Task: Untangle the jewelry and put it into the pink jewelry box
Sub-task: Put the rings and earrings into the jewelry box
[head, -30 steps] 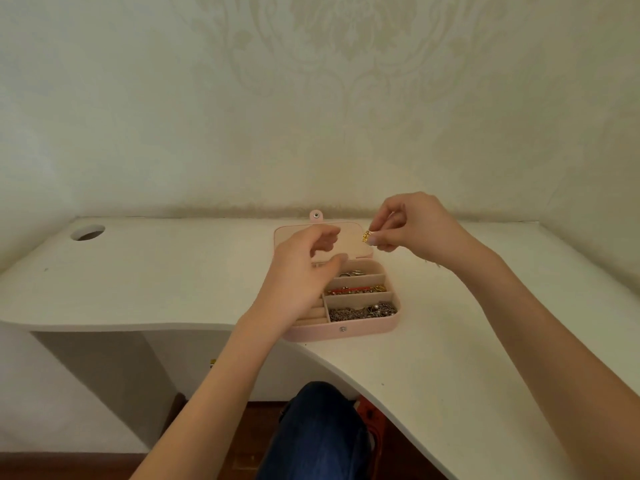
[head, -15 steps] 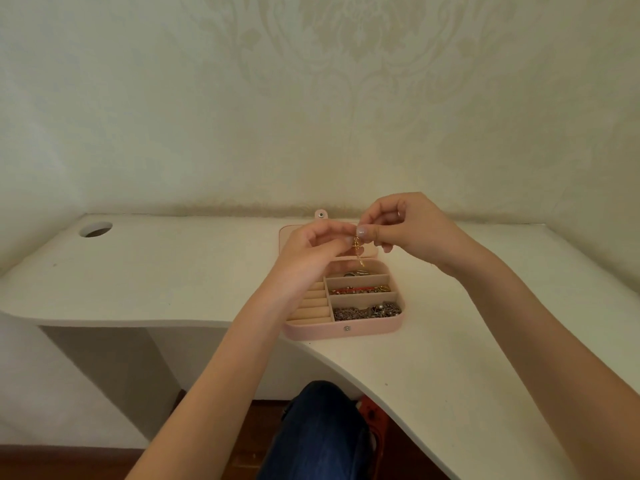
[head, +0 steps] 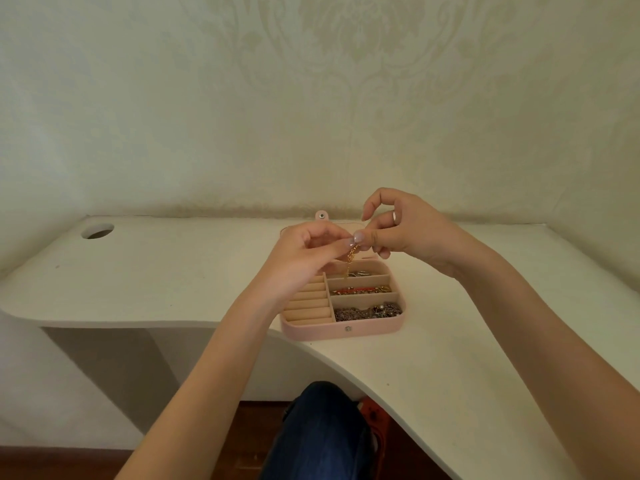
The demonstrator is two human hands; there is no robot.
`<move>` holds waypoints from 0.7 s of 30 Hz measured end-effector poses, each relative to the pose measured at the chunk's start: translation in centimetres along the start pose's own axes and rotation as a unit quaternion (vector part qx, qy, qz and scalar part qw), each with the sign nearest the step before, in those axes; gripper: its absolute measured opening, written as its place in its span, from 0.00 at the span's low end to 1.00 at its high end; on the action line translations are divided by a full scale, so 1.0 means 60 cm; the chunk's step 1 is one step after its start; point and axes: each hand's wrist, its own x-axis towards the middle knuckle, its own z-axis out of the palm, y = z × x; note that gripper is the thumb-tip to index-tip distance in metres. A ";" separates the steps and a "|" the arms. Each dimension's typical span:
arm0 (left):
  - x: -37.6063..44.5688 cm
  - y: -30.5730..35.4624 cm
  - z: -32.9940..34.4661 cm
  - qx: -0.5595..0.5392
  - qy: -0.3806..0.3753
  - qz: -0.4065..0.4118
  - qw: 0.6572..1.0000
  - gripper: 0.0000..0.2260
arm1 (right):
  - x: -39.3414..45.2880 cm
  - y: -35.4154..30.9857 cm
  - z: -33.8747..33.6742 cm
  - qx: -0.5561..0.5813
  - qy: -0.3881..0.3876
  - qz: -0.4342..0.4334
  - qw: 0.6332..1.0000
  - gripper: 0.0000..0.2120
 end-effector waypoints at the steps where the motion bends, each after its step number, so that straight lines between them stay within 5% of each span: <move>1: -0.001 0.002 0.000 0.012 0.010 0.010 1.000 0.03 | 0.001 0.002 0.001 0.010 0.009 0.000 1.000 0.12; 8: -0.004 0.006 -0.013 0.003 0.079 0.042 0.996 0.03 | -0.003 0.016 0.032 0.045 -0.074 0.028 0.996 0.09; 21: -0.017 -0.009 -0.038 -0.060 0.123 0.031 0.990 0.03 | 0.004 0.033 0.092 0.076 0.046 -0.067 0.994 0.08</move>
